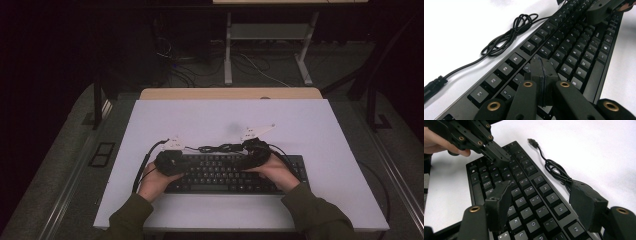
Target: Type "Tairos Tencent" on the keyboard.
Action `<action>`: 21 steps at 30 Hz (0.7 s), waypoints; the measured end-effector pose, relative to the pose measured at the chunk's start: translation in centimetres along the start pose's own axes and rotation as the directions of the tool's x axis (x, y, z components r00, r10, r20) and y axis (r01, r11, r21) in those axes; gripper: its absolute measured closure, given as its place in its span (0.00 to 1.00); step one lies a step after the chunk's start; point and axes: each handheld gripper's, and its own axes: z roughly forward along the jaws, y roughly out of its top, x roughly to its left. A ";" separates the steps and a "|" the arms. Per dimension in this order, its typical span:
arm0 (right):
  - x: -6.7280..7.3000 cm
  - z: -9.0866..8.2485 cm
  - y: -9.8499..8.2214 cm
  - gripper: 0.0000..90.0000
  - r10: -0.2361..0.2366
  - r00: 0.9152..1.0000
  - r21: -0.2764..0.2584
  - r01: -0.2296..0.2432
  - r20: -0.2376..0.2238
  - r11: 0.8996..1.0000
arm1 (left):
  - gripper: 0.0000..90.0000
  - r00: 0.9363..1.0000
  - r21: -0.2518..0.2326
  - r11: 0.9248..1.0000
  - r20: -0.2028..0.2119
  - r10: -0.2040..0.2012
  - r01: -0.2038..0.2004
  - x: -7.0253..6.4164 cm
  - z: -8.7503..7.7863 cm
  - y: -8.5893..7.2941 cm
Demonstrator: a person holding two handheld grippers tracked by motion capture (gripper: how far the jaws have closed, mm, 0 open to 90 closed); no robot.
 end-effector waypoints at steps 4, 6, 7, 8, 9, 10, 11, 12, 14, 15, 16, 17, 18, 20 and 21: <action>0.0 0.0 0.0 0.37 0.000 1.000 0.000 0.000 0.001 1.000 | 0.99 1.000 0.007 1.000 0.004 -0.010 0.010 0.0 0.4 -0.1; 0.0 -0.1 0.0 0.37 0.000 1.000 -0.003 0.000 0.001 1.000 | 0.99 1.000 0.014 1.000 0.004 -0.010 0.010 -0.1 0.6 -0.1; 0.0 -0.1 0.0 0.37 0.001 1.000 -0.004 -0.001 0.000 1.000 | 0.99 1.000 0.020 1.000 0.006 -0.005 0.005 -0.1 0.6 -0.1; 0.0 -0.2 0.0 0.37 0.001 1.000 -0.005 -0.001 0.000 1.000 | 0.99 1.000 0.024 1.000 0.007 -0.001 0.001 -0.2 0.7 -0.1; 0.0 -0.2 0.0 0.37 -0.001 1.000 -0.006 0.001 0.001 1.000 | 0.99 1.000 0.030 1.000 0.007 0.001 -0.001 -0.2 0.7 -0.1; 0.0 -0.2 0.0 0.37 0.000 1.000 -0.006 0.000 0.001 1.000 | 0.99 1.000 0.036 0.999 0.007 0.003 -0.003 -0.2 0.8 -0.1; 0.0 -0.2 0.0 0.37 -0.001 1.000 -0.006 0.001 0.001 1.000 | 0.99 1.000 0.039 0.999 0.009 0.004 -0.004 -0.2 0.9 -0.1; 0.0 -0.2 0.1 0.37 0.000 1.000 -0.006 0.000 0.001 1.000 | 0.99 1.000 0.042 0.999 0.007 0.005 -0.005 -0.2 0.9 -0.1; 0.1 -0.2 0.1 0.37 -0.001 1.000 -0.006 0.001 -0.001 1.000 | 0.99 1.000 0.044 0.999 0.007 -0.001 0.001 -0.3 1.1 -0.2; 0.1 -0.1 0.1 0.37 -0.001 1.000 -0.006 0.001 -0.001 1.000 | 0.99 1.000 0.045 0.999 0.004 -0.004 0.004 -0.3 1.2 -0.2; 0.0 -0.1 0.1 0.37 0.000 1.000 -0.007 0.000 -0.002 1.000 | 0.99 1.000 0.052 0.999 0.004 0.000 0.000 -0.3 1.2 -0.2; 0.0 -0.1 0.1 0.37 0.001 1.000 -0.006 -0.001 -0.003 1.000 | 0.99 1.000 0.058 0.998 0.006 0.003 -0.004 -0.2 1.2 -0.2; 0.0 -0.1 0.1 0.37 0.001 1.000 -0.005 -0.001 -0.002 1.000 | 0.99 1.000 0.059 0.998 0.004 0.004 -0.005 -0.2 1.2 -0.2; 0.0 -0.1 0.0 0.37 -0.001 1.000 -0.005 0.001 -0.002 1.000 | 0.99 1.000 0.065 0.998 0.002 0.010 -0.011 -0.2 1.3 -0.2; 0.1 -0.1 0.1 0.37 0.001 1.000 -0.004 -0.001 -0.002 1.000 | 0.99 1.000 0.066 0.998 0.002 0.010 -0.011 -0.2 1.3 -0.2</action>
